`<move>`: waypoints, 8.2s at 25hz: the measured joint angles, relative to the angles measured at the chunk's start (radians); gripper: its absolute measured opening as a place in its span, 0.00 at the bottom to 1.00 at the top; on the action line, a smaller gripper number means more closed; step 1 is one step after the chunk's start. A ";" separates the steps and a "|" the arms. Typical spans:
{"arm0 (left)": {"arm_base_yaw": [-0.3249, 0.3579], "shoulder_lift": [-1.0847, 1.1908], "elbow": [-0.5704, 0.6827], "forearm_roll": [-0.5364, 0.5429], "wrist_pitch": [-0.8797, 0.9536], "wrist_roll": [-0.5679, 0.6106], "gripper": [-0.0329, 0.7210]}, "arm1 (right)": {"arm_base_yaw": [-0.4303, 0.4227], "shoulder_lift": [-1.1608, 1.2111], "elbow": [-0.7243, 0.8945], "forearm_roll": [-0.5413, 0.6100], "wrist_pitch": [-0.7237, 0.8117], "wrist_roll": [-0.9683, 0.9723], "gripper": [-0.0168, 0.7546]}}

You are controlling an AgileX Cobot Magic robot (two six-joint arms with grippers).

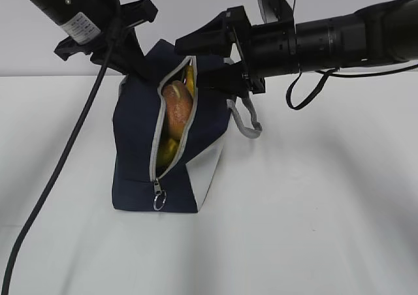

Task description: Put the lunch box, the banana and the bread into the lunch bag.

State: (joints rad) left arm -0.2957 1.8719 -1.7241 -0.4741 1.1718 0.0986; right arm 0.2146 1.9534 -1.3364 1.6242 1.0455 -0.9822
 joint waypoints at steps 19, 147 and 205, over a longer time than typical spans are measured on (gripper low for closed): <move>0.000 0.000 0.000 0.000 0.002 0.000 0.05 | -0.124 0.000 -0.122 -0.354 0.067 0.227 0.79; -0.150 0.061 -0.085 0.146 -0.238 -0.046 0.05 | -0.032 0.073 -0.433 -0.986 0.051 0.652 0.11; -0.150 -0.210 0.131 0.166 -0.135 -0.012 0.75 | -0.032 -0.623 0.467 -0.746 -0.346 0.296 0.52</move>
State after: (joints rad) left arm -0.4460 1.6624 -1.5929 -0.3085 1.0371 0.0865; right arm 0.1828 1.3303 -0.8699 0.8780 0.6991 -0.6866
